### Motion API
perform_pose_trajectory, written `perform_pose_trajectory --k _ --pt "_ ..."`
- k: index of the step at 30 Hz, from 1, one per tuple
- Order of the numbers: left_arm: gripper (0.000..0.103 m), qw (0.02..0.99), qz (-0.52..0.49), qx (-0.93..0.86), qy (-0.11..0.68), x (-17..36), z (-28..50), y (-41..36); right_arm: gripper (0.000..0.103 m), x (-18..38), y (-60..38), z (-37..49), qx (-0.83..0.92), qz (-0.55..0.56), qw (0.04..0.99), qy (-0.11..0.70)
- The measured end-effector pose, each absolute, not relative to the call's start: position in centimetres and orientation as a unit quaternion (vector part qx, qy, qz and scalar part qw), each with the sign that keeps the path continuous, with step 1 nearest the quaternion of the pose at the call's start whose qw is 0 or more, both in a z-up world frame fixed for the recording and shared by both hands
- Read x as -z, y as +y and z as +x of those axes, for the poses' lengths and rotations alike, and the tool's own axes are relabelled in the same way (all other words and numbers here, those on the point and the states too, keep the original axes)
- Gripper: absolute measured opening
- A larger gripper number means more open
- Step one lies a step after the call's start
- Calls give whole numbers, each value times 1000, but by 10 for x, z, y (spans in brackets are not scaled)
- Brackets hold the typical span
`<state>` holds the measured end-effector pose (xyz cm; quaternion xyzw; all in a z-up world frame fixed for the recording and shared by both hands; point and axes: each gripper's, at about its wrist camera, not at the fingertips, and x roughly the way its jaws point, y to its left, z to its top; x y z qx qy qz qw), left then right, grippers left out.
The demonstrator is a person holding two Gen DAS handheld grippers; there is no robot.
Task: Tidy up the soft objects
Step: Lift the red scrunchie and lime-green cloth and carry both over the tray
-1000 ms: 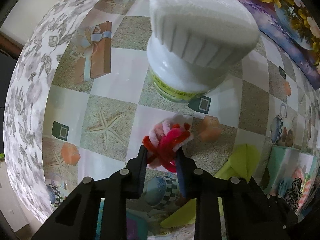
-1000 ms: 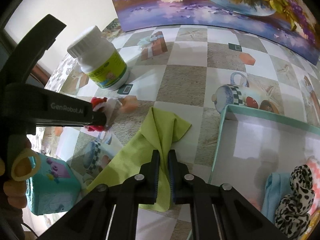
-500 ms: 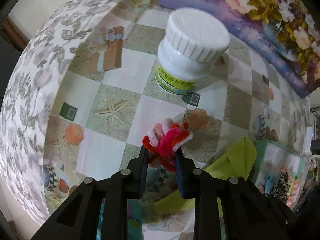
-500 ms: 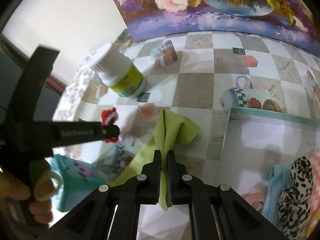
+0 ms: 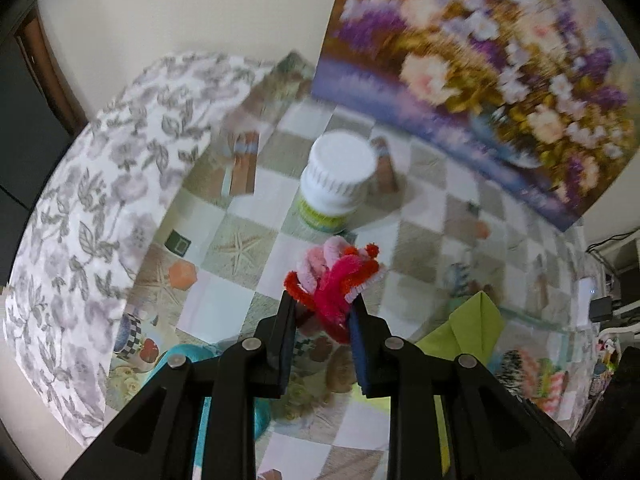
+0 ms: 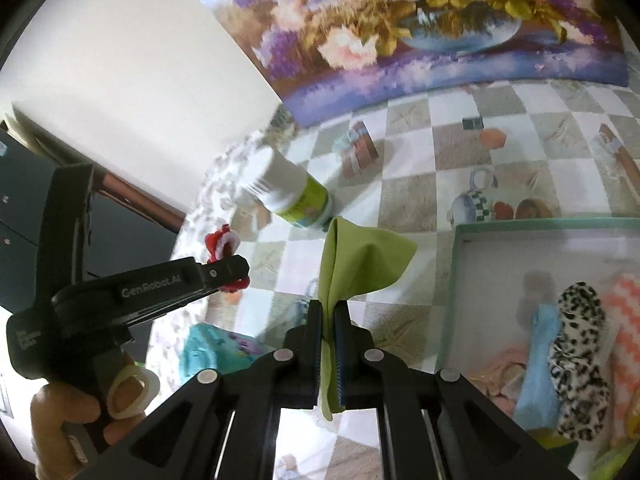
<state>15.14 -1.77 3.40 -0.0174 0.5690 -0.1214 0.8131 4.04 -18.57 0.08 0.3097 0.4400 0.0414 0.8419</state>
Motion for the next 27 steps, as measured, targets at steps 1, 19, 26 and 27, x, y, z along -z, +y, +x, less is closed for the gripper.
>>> perform_pose_trajectory --k 1,19,26,27 --pt "26 817 -18 124 563 -40 148 -19 6 -9 -187 36 -40 309 847 432" --pt "26 852 -54 213 475 -105 49 -48 6 -101 -216 -48 21 287 899 332" --pt "26 855 -43 243 456 -116 19 -71 6 -119 -231 -81 54 275 909 309" --pt "26 854 -42 247 456 -116 16 -74 6 -120 -233 -85 57 274 909 308"
